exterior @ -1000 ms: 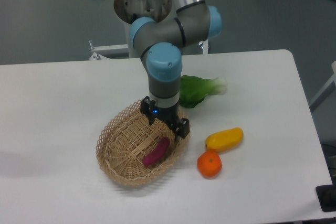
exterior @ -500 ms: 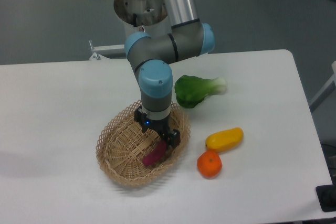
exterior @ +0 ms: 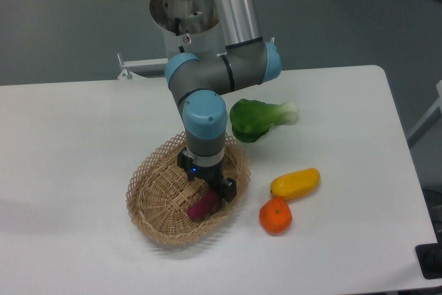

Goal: Pick up the sweet potato from the basket
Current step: 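Lower the gripper into the basket and close it on the sweet potato, then lift the sweet potato out of the basket past the yellow fruit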

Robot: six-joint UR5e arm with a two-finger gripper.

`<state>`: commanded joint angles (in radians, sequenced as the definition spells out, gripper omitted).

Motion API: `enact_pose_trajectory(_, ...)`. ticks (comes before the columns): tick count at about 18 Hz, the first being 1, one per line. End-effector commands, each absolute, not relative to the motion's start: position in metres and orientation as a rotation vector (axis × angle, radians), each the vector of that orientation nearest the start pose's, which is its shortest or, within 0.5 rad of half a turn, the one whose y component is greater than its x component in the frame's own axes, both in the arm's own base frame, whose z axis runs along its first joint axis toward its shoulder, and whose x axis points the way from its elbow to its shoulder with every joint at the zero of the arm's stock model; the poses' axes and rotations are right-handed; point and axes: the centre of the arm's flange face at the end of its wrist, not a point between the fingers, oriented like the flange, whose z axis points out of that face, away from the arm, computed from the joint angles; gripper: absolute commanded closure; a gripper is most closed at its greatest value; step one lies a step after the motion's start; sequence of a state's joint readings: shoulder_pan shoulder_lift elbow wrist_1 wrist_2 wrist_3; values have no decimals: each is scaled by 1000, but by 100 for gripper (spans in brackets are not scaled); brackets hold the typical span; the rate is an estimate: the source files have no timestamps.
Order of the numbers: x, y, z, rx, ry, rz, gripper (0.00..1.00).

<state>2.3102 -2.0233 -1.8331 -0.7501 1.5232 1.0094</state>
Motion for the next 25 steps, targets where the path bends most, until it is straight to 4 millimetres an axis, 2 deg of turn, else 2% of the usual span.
enact_pose_trajectory(1,-297,530,199,-3010,412,80,0)
enact_pose_trajectory(2,-298,530,200,-3019,413,97,6)
enact_pose_trajectory(7,-302,531,203,-3025,415,120,51)
enact_pose_trajectory(11,-304,533,207,-3016,425,135,72)
enact_pose_trajectory(12,-305,535,210,-3013,425,140,75)
enact_pose_trajectory(16,-308,538,217,-3001,426,159,76)
enact_pose_trajectory(18,-311,540,228,-2986,424,180,76)
enact_pose_trajectory(22,-330,544,276,-2931,445,271,76)
enact_pose_trajectory(25,-363,520,304,-2918,451,322,76)
